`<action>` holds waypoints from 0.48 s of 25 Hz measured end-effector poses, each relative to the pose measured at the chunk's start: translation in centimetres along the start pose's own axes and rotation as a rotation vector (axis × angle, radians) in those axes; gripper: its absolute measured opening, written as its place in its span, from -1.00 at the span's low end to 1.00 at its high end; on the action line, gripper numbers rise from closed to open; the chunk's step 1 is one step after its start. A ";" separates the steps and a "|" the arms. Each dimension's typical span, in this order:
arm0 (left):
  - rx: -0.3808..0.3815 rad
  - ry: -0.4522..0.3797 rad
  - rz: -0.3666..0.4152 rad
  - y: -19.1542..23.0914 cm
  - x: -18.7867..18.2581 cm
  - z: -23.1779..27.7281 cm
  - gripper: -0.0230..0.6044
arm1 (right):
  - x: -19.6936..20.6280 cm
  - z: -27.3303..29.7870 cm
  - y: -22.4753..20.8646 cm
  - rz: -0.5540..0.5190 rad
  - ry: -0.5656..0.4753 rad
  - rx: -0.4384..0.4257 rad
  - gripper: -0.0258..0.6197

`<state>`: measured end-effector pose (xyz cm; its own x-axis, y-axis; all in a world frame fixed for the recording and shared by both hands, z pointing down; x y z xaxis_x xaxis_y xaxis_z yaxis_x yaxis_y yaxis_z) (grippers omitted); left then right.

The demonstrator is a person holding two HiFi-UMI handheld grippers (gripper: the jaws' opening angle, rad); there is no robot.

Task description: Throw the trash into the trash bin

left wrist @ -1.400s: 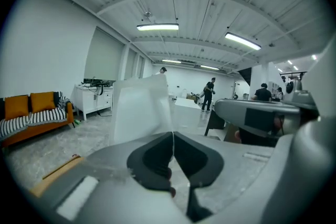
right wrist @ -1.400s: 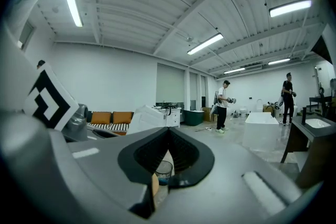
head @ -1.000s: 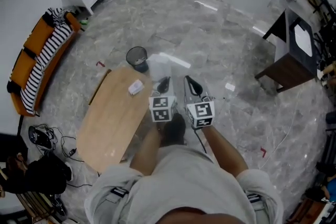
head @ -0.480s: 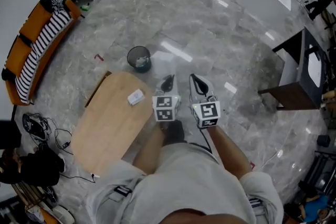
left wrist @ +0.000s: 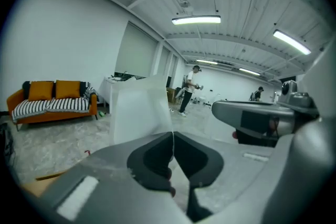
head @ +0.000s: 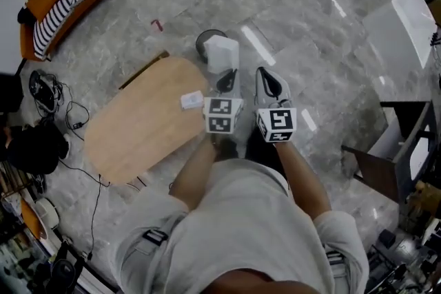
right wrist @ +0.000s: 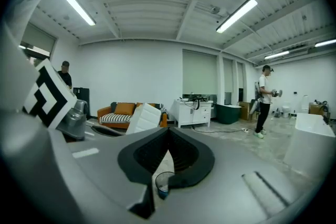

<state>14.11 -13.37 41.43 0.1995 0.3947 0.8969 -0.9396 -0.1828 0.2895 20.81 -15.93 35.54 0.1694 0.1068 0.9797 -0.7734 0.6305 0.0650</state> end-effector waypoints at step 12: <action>-0.370 0.038 -0.160 15.7 0.2 5.6 -0.86 | 4.0 20.9 6.1 -0.053 0.112 -0.450 -0.90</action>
<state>0.93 -21.22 47.98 0.3472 0.4259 0.8355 -0.9357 0.2173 0.2781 4.00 -27.72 43.79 0.2855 0.1318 0.9493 -0.4245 0.9054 0.0019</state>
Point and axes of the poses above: the fingertips, and each gripper's own axes: z forward along the fingers, y to its left, x out of its underside, the point moved 1 cm from there along -z, backward along the fingers, and after that the axes turned 14 degrees about x, right-handed, at the moved point
